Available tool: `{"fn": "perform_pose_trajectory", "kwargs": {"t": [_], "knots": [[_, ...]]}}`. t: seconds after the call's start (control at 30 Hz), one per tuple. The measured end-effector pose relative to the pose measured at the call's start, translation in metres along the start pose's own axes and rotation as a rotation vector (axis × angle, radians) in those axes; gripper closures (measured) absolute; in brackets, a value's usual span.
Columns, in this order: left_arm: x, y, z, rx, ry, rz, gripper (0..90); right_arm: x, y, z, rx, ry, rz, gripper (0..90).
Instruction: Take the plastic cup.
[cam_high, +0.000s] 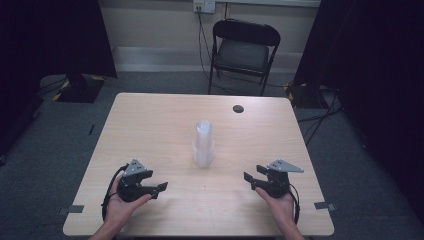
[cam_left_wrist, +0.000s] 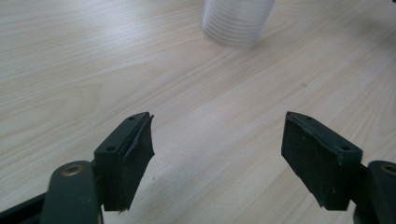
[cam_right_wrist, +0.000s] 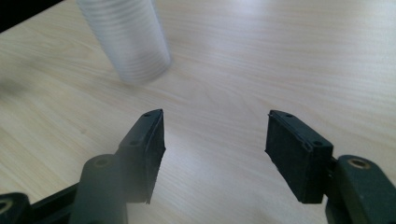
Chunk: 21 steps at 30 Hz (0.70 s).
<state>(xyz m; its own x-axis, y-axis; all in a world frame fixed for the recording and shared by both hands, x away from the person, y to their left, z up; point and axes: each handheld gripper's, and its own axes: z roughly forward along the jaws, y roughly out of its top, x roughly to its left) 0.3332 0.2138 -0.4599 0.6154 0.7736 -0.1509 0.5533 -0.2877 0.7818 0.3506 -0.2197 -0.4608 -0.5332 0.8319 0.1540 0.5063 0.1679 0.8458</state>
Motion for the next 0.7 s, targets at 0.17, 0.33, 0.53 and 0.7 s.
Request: {"fn": "perform_pose_trajectory", "kwargs": {"t": [0.17,0.33,0.53,0.7], "knots": [[0.000,-0.002,-0.001,0.001,-0.016,-0.007,27.3,0.005,0.003,-0.002,-0.027,0.039,0.020,37.8],[-0.003,0.000,-0.003,-0.005,-0.018,0.014,27.6,0.013,0.009,-0.003,-0.032,0.040,-0.030,38.6],[-0.004,-0.001,0.000,0.013,-0.006,0.031,28.8,0.019,0.022,-0.003,-0.015,0.108,-0.032,35.1],[-0.005,0.000,0.000,0.011,-0.011,0.034,28.8,0.026,0.034,-0.001,-0.006,0.134,-0.045,30.3]]}}
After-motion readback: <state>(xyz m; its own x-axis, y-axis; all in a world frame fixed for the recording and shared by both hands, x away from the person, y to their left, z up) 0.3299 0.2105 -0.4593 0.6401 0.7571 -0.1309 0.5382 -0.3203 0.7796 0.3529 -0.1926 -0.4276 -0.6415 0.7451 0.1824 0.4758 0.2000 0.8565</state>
